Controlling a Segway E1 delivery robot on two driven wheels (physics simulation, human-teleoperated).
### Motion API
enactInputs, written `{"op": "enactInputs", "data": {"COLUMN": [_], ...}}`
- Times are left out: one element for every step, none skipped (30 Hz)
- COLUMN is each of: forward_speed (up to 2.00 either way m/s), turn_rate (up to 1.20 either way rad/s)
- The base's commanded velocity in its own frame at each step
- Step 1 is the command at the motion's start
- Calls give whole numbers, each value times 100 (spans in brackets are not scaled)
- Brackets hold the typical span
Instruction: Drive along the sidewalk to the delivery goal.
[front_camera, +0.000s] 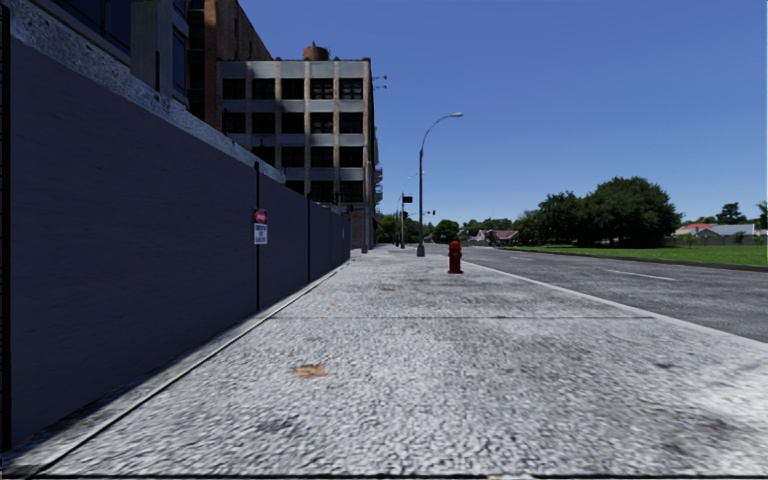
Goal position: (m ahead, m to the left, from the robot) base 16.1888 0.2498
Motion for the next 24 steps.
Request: {"op": "enactInputs", "data": {"forward_speed": [200,200,200,200,200,200,200,200,200,200,200,200,200,200,200,200,200,200,200,200,200,200,200,200], "turn_rate": [0,0,0,0,0,0,0,0,0,0,0,0,0,0,0,0,0,0,0,0,0,0,0,0]}}
